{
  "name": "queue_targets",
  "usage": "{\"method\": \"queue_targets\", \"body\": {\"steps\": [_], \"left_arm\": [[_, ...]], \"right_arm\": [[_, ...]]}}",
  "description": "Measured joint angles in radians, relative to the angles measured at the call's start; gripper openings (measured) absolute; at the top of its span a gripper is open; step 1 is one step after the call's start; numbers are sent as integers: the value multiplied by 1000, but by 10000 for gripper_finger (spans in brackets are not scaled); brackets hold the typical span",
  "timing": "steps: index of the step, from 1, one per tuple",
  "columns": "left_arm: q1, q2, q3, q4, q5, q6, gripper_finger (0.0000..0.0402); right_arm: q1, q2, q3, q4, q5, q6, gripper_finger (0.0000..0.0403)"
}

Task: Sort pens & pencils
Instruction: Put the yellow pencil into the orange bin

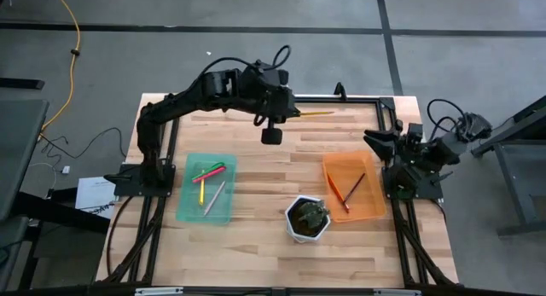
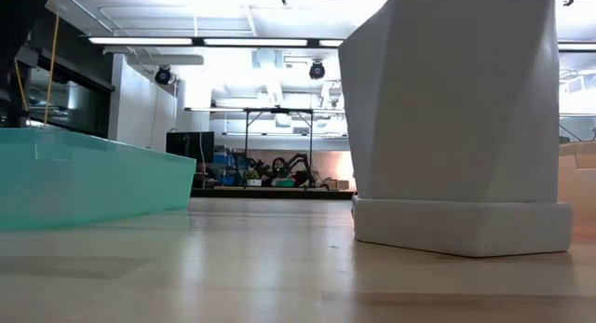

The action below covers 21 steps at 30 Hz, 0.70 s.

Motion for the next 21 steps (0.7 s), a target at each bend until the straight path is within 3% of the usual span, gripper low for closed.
{"method": "queue_targets", "body": {"steps": [9,17,21], "left_arm": [[0,-71,0,-47,-7,-20,14],[0,-126,0,-42,-30,-26,15],[0,-144,0,-42,-29,-29,14]], "right_arm": [[-192,154,100,-42,-173,-1,103],[-415,365,347,-221,-473,-28,103],[-498,477,475,-293,-565,-56,103]]}}
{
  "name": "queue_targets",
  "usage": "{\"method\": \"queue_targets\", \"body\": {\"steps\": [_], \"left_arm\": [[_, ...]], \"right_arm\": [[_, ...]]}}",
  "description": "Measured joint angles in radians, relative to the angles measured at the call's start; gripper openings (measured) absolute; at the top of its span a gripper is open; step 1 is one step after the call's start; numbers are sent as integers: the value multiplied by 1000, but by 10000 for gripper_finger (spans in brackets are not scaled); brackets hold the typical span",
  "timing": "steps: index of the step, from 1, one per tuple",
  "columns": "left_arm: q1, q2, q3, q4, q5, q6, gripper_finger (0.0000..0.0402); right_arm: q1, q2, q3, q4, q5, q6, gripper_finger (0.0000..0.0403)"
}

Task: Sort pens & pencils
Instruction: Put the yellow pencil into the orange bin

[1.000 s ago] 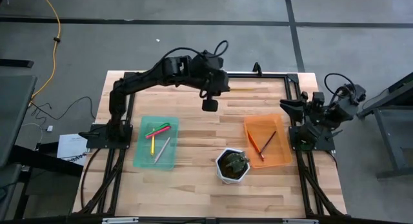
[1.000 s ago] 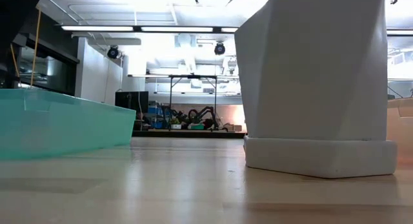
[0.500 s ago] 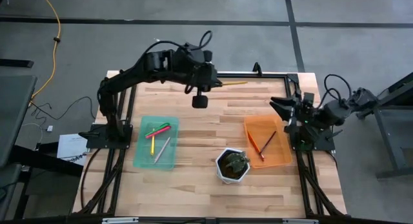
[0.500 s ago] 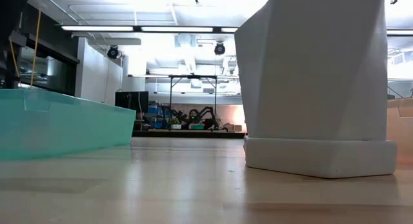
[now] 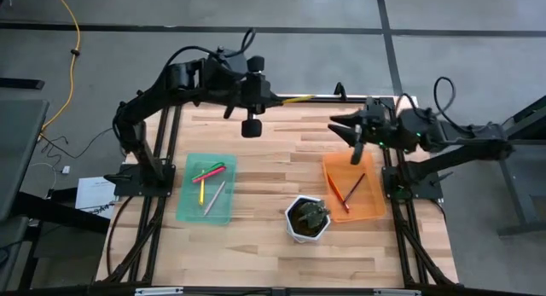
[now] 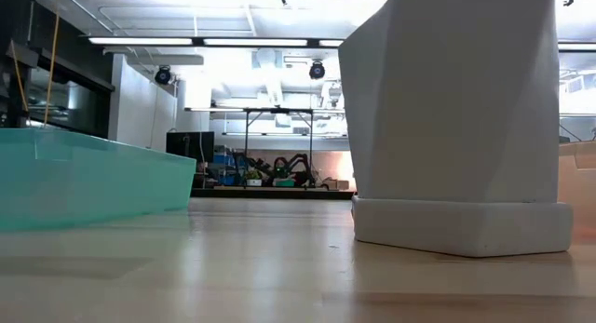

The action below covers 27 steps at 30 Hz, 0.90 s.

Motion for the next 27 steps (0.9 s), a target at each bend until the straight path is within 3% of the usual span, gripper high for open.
{"method": "queue_targets", "body": {"steps": [10,27], "left_arm": [[0,-12,0,10,13,-4,14],[0,-12,0,52,45,15,14]], "right_arm": [[-125,177,199,69,-224,-121,103],[-205,314,334,132,-362,-187,103]]}}
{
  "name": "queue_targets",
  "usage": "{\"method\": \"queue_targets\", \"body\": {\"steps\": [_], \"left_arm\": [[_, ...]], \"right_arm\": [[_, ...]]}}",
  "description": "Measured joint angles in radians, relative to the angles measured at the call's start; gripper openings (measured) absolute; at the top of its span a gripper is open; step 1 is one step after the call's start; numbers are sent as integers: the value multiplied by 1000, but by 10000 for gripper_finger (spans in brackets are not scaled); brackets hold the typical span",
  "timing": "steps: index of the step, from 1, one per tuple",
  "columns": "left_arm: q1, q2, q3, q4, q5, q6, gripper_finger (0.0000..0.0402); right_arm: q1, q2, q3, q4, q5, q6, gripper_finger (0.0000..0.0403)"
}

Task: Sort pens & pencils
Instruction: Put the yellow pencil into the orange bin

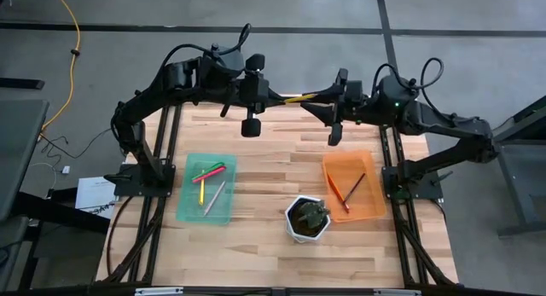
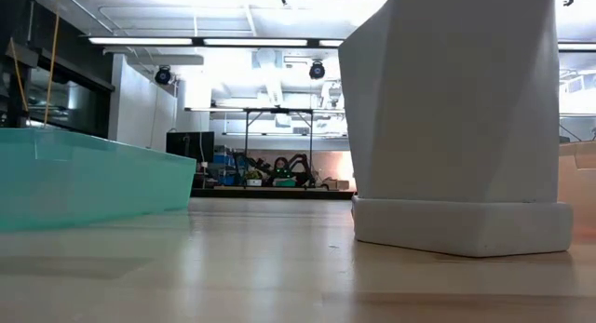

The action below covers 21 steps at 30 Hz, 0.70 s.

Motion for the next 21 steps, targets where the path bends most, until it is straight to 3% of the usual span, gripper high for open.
{"method": "queue_targets", "body": {"steps": [21], "left_arm": [[0,1,0,-1,18,23,14]], "right_arm": [[0,0,0,84,-36,-26,103]]}}
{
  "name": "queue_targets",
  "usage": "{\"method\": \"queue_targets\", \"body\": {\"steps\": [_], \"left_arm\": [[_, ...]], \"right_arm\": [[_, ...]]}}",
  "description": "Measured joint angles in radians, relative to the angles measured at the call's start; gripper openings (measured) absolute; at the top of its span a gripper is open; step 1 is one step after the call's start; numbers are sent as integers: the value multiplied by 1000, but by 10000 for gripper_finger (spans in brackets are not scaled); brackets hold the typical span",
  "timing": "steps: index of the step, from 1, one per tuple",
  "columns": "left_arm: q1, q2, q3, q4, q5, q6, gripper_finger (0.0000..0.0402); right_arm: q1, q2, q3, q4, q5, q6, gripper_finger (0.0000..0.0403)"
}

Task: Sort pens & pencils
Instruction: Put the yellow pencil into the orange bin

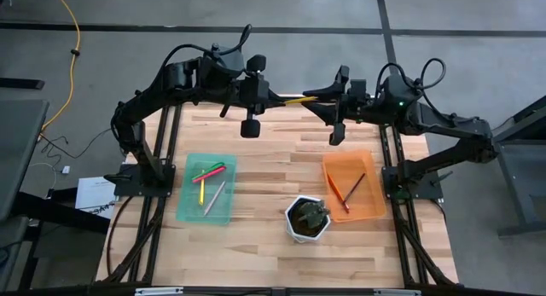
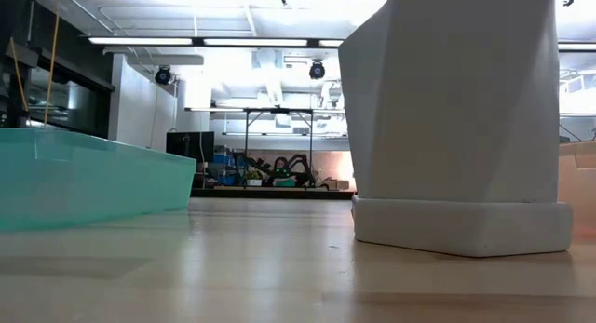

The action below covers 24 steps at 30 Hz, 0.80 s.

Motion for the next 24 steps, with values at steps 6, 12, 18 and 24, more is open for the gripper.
{"method": "queue_targets", "body": {"steps": [6,12,18,24], "left_arm": [[0,0,0,-1,6,4,14],[0,0,0,-1,14,3,14],[0,0,0,-16,16,0,14],[0,0,0,-19,16,0,14]], "right_arm": [[0,0,0,0,-8,-5,83],[0,0,0,2,-15,-20,35],[0,1,-1,14,-34,-27,5],[0,1,-1,16,-37,-27,6]]}}
